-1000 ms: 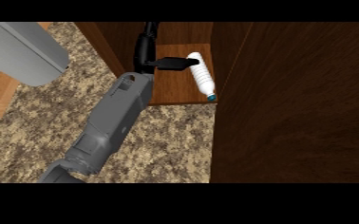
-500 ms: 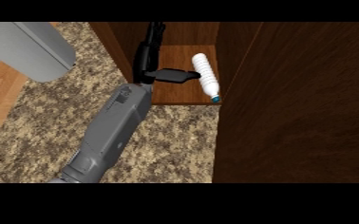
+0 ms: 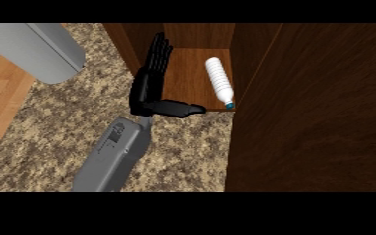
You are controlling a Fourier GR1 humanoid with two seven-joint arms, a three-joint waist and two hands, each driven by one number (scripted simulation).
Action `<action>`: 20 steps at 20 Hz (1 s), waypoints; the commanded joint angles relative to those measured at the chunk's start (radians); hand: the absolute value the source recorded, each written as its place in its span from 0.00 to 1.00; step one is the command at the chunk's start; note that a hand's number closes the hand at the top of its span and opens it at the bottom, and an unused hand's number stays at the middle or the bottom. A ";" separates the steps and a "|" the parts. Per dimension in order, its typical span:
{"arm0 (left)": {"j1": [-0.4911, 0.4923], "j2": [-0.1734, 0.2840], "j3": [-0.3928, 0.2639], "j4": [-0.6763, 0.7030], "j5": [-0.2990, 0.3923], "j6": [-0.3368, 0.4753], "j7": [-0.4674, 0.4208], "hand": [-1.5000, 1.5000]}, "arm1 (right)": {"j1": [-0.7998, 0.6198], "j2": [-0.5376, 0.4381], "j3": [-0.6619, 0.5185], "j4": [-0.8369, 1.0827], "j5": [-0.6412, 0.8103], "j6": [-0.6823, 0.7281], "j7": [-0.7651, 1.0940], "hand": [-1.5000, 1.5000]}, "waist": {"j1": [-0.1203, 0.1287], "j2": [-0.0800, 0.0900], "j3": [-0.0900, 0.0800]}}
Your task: Pick up the bottled water, place it into the cabinet and close the cabinet
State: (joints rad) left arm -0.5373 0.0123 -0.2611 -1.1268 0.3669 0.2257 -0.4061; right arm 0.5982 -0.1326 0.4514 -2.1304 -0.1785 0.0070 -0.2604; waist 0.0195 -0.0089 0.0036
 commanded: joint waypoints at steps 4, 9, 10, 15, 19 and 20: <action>0.313 0.081 -0.086 -0.493 -0.018 0.082 0.152 0.00 | 0.054 -0.042 0.036 -0.089 0.003 0.004 0.023 0.00 | 0.000 -0.002 -0.003; 0.538 0.084 -0.208 -0.733 -0.064 0.115 0.182 0.00 | -0.003 -0.010 0.050 -0.016 0.048 -0.020 -0.012 0.00 | -0.009 0.003 -0.003; 0.583 0.103 -0.221 -0.760 -0.051 0.082 0.168 0.00 | -0.027 -0.031 0.035 0.007 0.064 -0.004 -0.014 0.00 | -0.008 0.004 -0.003; 0.735 0.176 -0.241 -0.907 -0.029 0.024 0.137 0.00 | 0.009 -0.148 0.072 -0.065 0.081 0.076 0.049 1.00 | -0.007 0.003 -0.004; 0.783 0.196 -0.206 -0.974 -0.032 0.038 0.126 0.00 | -0.047 -0.206 0.111 -0.085 0.134 0.126 0.126 1.00 | -0.003 0.005 -0.004; 0.796 0.209 -0.170 -0.971 -0.015 0.033 0.118 0.00 | -0.058 -0.216 0.156 -0.099 0.170 0.139 0.141 1.00 | 0.000 0.005 -0.005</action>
State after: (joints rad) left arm 0.1812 0.1901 -0.4523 -2.0295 0.3469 0.2625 -0.2679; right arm 0.5796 -0.3031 0.5351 -2.2094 -0.0615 0.0907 -0.1676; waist 0.0141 -0.0028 0.0000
